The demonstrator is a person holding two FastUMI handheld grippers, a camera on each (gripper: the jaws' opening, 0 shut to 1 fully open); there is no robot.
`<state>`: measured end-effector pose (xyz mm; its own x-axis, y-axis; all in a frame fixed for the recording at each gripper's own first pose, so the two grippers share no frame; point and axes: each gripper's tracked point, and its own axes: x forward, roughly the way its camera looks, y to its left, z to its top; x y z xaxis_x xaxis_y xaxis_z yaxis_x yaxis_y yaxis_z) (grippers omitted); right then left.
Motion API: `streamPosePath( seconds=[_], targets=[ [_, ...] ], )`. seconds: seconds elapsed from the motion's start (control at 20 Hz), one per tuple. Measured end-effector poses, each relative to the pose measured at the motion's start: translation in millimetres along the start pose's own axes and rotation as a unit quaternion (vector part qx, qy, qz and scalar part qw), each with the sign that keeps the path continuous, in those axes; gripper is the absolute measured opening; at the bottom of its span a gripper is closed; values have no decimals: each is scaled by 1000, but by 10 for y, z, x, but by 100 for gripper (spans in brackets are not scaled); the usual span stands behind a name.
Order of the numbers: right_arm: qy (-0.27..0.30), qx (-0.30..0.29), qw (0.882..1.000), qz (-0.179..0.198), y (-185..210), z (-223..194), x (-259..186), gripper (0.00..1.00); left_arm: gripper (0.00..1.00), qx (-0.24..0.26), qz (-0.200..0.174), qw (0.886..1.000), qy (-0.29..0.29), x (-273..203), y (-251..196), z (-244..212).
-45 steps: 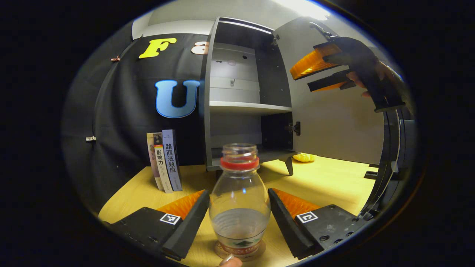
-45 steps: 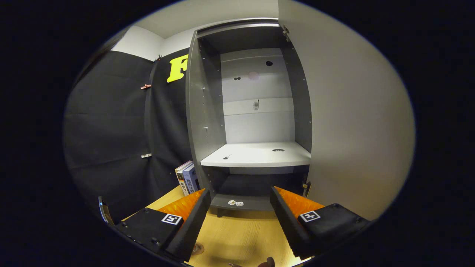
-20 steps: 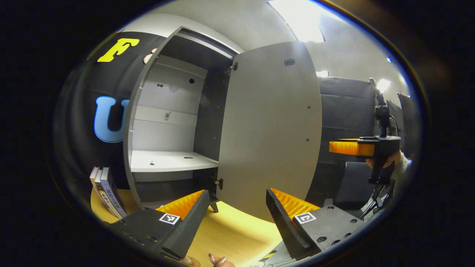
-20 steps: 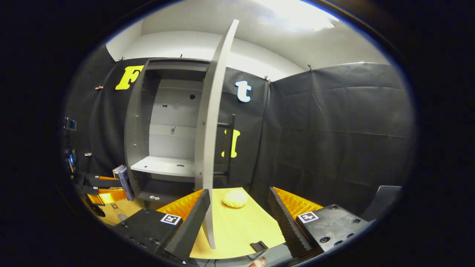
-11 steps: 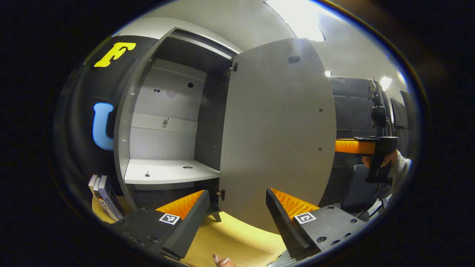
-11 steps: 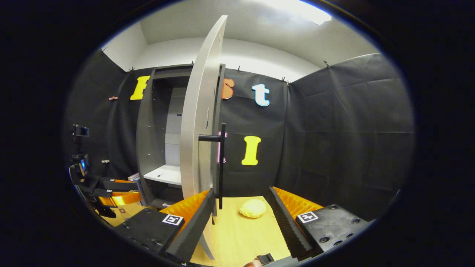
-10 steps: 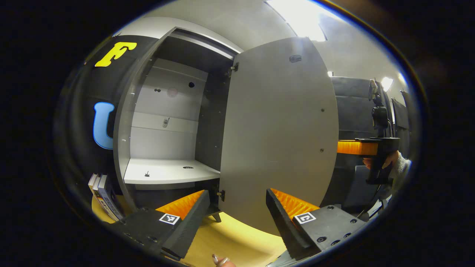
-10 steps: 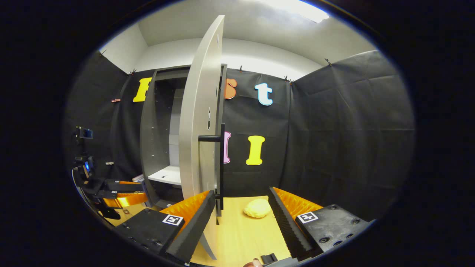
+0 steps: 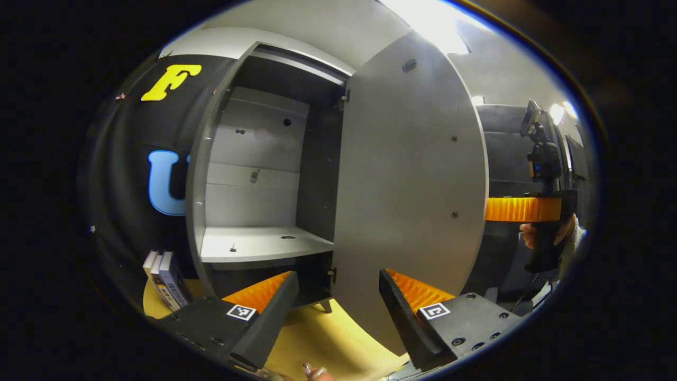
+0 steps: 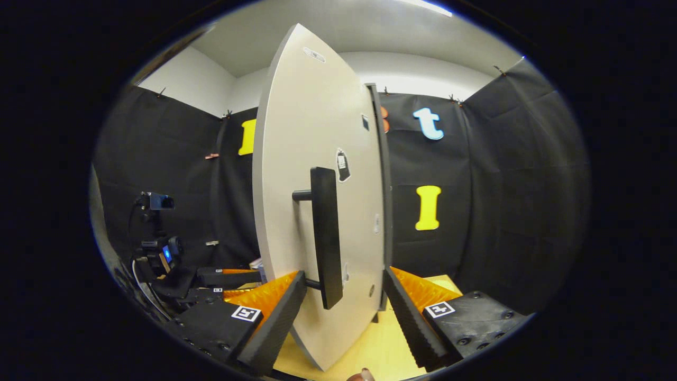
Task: Open the cabinet door with the right hand, grasp the bottle in the cabinet with the left hand and place it on the coaster, then close the cabinet door with the right hand.
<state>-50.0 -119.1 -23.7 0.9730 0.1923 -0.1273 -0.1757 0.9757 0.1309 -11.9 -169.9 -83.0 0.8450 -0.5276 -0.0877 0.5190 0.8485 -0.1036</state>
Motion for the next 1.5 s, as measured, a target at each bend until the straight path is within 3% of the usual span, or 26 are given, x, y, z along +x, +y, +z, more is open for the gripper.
streamPosePath(
  seconds=[0.25,0.4,0.7,1.0,1.5],
  targets=[
    [4,23,996,87,684,-121,458,97,96,9,70,997,5,-417,465,47],
    [1,5,994,108,762,-99,520,97,96,6,113,994,-1,-586,686,129],
    [-25,-13,997,70,425,-143,812,98,96,-10,155,988,-11,-595,785,228],
    [-60,-34,997,25,361,-175,876,98,96,-16,174,984,-24,-402,707,342],
    [-80,-37,996,0,204,-44,933,98,96,-3,211,976,-53,-239,760,724]
  ],
)
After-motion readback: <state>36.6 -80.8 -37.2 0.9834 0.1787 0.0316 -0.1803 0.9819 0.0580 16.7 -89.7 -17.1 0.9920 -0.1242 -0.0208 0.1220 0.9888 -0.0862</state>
